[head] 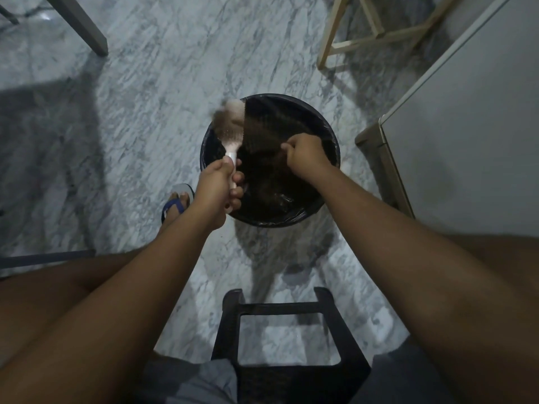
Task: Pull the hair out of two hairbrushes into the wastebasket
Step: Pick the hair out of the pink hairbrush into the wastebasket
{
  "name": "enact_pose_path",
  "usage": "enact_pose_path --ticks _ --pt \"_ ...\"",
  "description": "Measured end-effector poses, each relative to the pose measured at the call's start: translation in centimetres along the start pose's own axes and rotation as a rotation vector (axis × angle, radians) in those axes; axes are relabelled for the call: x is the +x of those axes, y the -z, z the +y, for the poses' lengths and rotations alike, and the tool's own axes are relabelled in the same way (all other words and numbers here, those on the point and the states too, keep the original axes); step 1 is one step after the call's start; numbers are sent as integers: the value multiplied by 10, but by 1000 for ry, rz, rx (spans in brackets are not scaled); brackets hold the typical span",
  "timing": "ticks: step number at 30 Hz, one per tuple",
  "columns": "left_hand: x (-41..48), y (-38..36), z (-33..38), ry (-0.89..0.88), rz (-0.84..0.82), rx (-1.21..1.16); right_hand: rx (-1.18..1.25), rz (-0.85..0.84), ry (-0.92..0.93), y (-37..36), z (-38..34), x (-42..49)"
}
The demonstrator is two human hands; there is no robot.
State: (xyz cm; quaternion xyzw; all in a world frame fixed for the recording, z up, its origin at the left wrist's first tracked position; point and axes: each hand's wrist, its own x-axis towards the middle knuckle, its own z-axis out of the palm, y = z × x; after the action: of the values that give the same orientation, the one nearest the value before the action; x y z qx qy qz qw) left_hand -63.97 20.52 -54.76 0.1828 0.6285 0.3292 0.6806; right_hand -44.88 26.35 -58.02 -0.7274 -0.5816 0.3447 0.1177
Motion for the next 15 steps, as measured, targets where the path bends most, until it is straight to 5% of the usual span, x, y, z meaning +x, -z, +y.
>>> enact_pose_path --ticks 4,12,15 --pt "2 13 7 6 111 -92 56 249 -157 10 18 6" --pt "-4 10 2 -27 75 17 -488 -390 -297 -1 10 -14" --pt "-3 9 -1 -33 35 111 -366 -479 -202 12 -1 -10"
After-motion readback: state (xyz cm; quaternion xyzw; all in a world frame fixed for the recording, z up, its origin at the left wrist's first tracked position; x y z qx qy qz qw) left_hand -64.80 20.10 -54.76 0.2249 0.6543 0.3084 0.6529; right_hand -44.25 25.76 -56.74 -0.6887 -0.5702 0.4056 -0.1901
